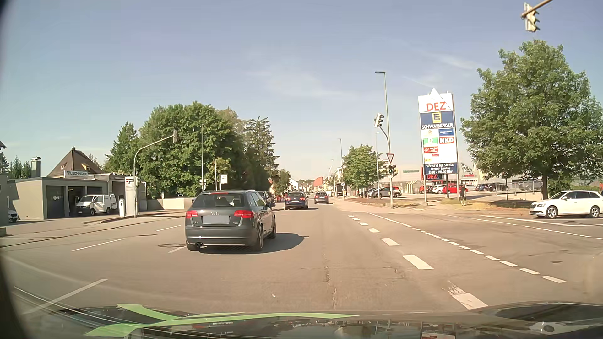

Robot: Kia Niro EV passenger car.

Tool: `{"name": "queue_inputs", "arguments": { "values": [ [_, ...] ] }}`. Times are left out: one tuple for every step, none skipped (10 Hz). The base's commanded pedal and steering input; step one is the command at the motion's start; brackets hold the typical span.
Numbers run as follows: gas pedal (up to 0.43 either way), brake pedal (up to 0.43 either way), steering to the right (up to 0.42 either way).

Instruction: Follow the waypoints while adhering to traffic rules and regulations

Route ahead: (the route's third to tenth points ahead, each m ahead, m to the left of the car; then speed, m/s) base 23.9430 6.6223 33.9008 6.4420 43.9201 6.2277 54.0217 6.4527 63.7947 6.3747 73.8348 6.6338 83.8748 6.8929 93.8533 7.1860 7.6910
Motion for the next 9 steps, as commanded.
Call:
{"name": "queue_inputs", "arguments": {
  "values": [
    [0.169,0.000,-0.002],
    [0.157,0.000,-0.003],
    [0.157,0.000,-0.003],
    [0.157,0.000,-0.002],
    [0.157,0.000,-0.003],
    [0.150,0.000,-0.003],
    [0.150,0.000,-0.003],
    [0.150,0.000,-0.004],
    [0.150,0.000,-0.004]
  ]
}}
